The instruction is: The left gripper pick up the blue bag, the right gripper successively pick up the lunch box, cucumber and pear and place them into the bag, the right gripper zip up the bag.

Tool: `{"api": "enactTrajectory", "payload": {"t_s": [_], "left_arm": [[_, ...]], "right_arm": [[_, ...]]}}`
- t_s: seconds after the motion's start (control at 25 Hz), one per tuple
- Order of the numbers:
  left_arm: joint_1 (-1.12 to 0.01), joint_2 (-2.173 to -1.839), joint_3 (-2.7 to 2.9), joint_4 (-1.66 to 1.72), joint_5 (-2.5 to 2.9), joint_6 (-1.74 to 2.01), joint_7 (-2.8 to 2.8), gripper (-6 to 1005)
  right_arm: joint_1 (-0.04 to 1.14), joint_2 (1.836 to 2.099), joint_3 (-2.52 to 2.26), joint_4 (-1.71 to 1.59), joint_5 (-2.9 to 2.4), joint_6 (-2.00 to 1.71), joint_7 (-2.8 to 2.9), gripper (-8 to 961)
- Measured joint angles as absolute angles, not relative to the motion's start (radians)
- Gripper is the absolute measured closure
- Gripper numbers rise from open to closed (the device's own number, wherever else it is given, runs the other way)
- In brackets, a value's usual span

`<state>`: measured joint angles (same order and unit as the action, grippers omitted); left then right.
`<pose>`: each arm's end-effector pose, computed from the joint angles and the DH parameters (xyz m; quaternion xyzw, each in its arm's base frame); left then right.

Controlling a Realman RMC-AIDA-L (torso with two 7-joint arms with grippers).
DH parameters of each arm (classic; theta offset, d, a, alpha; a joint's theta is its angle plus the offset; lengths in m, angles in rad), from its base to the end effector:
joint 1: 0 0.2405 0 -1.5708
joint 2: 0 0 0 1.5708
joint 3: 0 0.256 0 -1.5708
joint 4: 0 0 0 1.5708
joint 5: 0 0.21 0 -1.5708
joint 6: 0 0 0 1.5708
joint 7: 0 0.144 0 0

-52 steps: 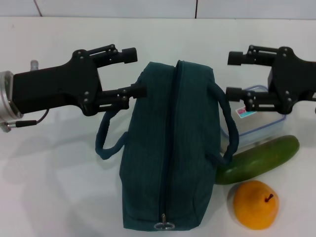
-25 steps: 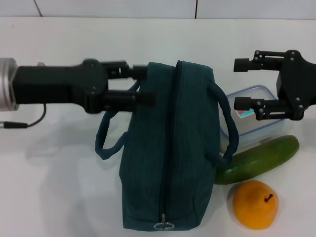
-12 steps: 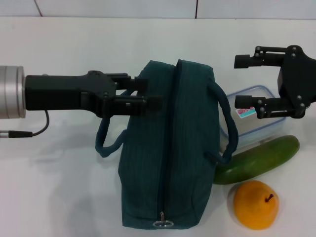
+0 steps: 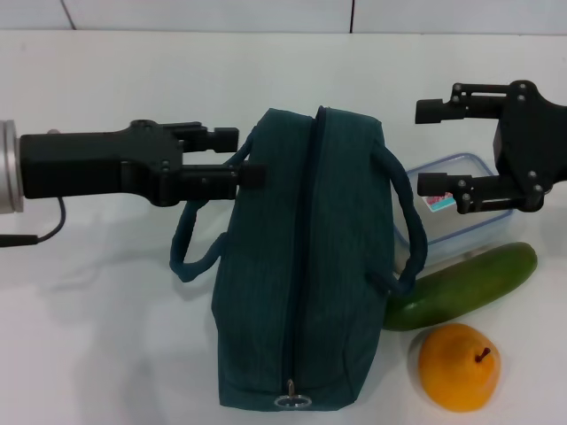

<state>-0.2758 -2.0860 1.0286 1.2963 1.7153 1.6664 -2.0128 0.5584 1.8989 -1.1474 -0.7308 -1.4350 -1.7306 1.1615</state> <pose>-0.2001 0.2959 0.0549 -0.9203 -0.2776 -0.2650 0.0752 0.1897 0.3364 0.0498 -0.9419 -0.0534 0.3262 0.0603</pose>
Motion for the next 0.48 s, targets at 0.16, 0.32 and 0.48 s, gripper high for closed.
{"api": "enactTrajectory", "payload": {"t_s": [0.16,0.32,0.48], "left_arm": [[-0.253,-2.087,1.026,1.291,1.719,1.632,-1.975,229],[-0.245,-2.088,1.039,1.282,1.731,1.618,-1.955,230],[-0.246,-2.088,1.058,1.279,1.744,1.617,-1.947,230]], "right_arm": [[0.558,1.901,-1.149,-0.732,-1.436,-1.728,1.163,232],[0.558,1.905,-1.150,-0.734,-1.437,-1.727,1.165,232],[0.559,1.909,-1.151,-0.735,-1.444,-1.725,1.168,233]]}}
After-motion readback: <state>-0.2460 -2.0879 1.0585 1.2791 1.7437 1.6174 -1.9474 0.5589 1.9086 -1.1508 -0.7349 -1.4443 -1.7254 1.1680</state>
